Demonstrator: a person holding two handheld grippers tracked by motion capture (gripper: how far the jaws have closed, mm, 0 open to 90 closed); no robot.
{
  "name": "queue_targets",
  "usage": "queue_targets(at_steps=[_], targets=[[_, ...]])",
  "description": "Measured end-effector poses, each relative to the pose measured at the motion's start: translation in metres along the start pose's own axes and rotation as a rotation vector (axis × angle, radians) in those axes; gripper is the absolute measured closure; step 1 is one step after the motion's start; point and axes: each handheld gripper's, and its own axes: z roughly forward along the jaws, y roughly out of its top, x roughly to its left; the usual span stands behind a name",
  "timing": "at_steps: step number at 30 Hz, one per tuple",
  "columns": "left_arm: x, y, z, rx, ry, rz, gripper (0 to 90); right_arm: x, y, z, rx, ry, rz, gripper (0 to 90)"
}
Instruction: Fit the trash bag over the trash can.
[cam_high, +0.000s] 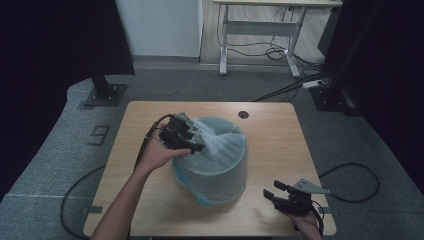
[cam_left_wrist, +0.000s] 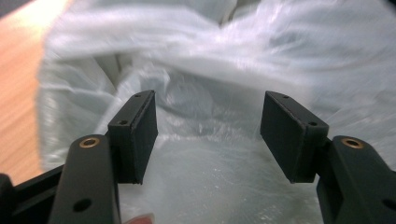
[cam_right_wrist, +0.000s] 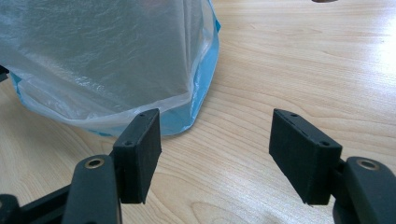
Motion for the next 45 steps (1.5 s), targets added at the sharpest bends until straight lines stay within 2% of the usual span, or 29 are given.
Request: queue_targets(at_steps=[5,9,12,17,23,31,41,45], targets=[[0.000,0.009,-0.006,-0.039,-0.006,-0.006,36.9,-0.001,0.000,0.000,0.003,0.000,-0.001,33.6],[-0.002,0.016,-0.005,-0.040,-0.011,-0.001,36.7,0.000,0.000,0.000,0.003,0.001,0.000,33.5],[-0.005,0.026,0.001,-0.037,-0.030,-0.001,36.4,-0.001,0.000,-0.002,-0.003,0.001,0.004,33.5],[-0.006,0.038,0.012,-0.030,-0.037,-0.024,35.5,-0.001,0.001,-0.002,-0.010,0.001,0.008,33.5],[-0.002,0.055,0.029,-0.011,-0.042,-0.047,35.4,-0.001,0.001,-0.004,-0.014,0.003,0.013,33.6],[0.005,0.069,0.047,0.021,-0.033,-0.068,35.0,-0.002,0.001,-0.006,-0.016,0.003,0.015,33.5],[0.008,0.075,0.062,0.070,-0.020,-0.065,34.4,-0.003,0.000,-0.006,-0.009,0.003,0.013,33.5],[0.005,0.076,0.071,0.107,-0.005,-0.048,34.3,-0.003,0.000,-0.007,-0.012,0.003,0.012,33.5]])
